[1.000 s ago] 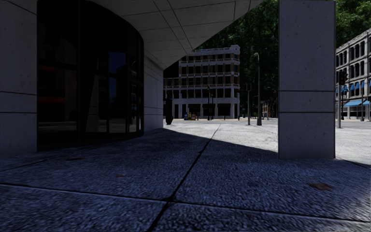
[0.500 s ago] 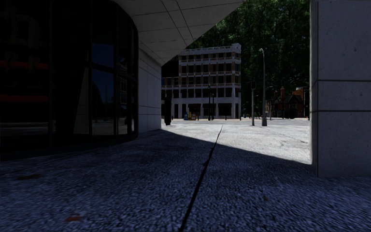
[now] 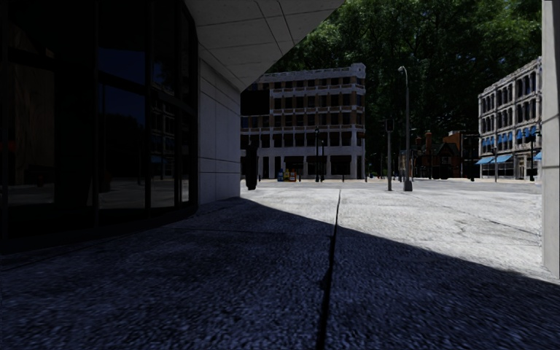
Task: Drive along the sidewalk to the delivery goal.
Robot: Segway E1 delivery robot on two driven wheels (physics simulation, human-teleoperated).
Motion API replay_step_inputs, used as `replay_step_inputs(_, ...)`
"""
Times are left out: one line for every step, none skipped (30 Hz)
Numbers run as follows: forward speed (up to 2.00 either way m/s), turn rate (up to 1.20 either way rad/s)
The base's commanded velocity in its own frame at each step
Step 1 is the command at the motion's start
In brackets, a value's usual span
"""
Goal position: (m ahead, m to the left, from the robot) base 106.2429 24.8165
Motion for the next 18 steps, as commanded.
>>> replay_step_inputs(2.00,0.00)
replay_step_inputs(2.00,0.00)
replay_step_inputs(2.00,0.00)
replay_step_inputs(2.00,0.00)
replay_step_inputs(2.00,0.00)
replay_step_inputs(2.00,0.00)
replay_step_inputs(2.00,0.00)
replay_step_inputs(2.00,0.00)
replay_step_inputs(2.00,0.00)
replay_step_inputs(2.00,0.00)
replay_step_inputs(2.00,0.00)
replay_step_inputs(2.00,0.00)
replay_step_inputs(2.00,0.00)
replay_step_inputs(2.00,0.00)
replay_step_inputs(2.00,0.00)
replay_step_inputs(2.00,0.00)
replay_step_inputs(2.00,0.00)
replay_step_inputs(2.00,0.00)
